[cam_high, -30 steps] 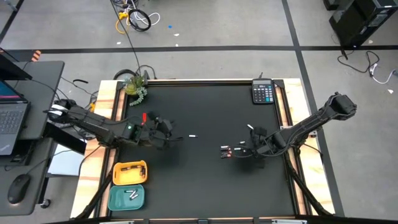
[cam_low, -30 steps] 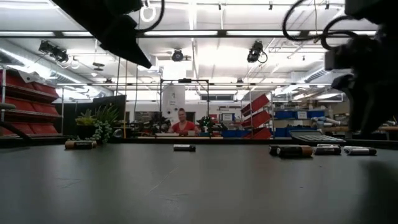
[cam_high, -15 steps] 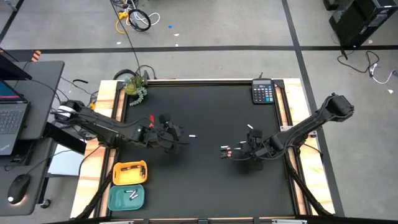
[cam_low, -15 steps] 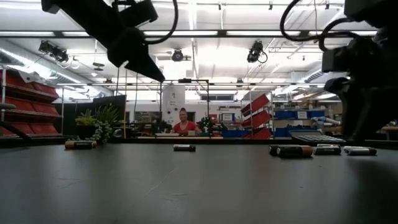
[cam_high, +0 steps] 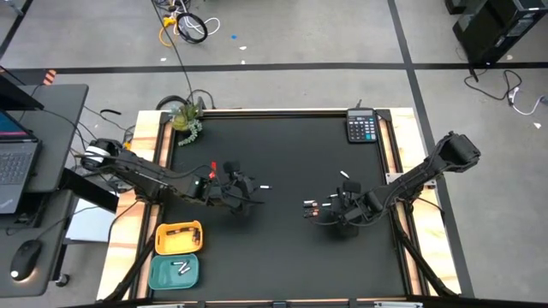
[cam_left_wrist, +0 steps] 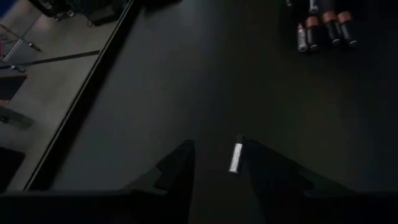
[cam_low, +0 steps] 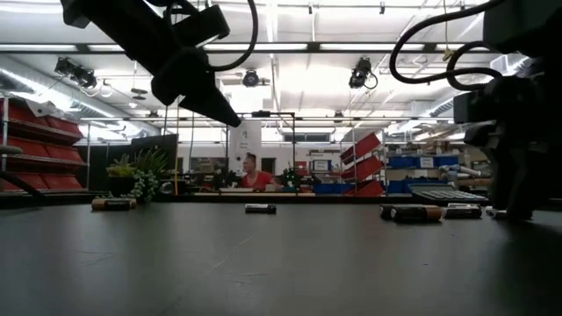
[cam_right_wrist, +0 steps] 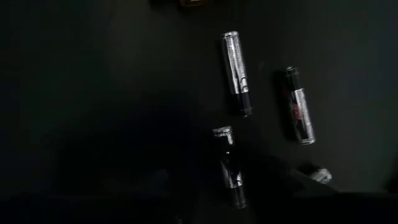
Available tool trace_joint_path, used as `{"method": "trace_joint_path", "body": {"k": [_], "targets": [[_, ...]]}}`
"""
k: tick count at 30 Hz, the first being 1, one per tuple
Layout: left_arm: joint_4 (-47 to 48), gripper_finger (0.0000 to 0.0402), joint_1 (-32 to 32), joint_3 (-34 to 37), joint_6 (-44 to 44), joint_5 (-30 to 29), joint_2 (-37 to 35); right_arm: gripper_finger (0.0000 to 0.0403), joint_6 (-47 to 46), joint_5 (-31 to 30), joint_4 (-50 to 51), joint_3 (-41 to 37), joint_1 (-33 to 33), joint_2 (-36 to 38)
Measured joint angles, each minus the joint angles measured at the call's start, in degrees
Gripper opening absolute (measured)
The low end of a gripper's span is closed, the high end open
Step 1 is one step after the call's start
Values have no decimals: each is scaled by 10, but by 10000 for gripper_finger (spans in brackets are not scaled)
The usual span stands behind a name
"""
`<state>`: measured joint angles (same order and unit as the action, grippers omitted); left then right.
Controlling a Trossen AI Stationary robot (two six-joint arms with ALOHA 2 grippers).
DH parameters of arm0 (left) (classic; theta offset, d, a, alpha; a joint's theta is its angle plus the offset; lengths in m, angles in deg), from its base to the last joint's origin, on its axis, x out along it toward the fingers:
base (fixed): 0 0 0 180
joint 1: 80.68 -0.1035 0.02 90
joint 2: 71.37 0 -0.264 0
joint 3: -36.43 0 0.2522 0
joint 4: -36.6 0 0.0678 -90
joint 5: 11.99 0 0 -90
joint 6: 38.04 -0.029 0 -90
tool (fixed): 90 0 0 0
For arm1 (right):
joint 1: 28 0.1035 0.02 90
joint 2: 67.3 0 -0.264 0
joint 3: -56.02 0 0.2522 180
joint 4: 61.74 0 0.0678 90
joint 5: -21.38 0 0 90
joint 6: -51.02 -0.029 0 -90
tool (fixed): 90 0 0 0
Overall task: Sort batteries
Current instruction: Put the silver battery into the green bin
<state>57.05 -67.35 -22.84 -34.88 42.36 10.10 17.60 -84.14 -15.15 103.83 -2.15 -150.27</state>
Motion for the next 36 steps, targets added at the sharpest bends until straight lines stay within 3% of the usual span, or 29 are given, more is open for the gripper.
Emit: {"method": "trace_joint_path", "body": {"k": [6, 14, 29, 36], "targets": [[4, 157, -1, 0, 0, 0, -2, 23, -24, 31, -3, 0, -1, 0], [4, 157, -1, 0, -1, -3, -2, 26, -24, 26, -40, -4, 0, 7], [-21, 157, -1, 0, 31, 81, -2, 25, 19, -7, -92, -5, 0, 52], [-144, 157, 0, -1, 39, 145, 35, 25, 109, -66, -276, -4, -1, 60]]}}
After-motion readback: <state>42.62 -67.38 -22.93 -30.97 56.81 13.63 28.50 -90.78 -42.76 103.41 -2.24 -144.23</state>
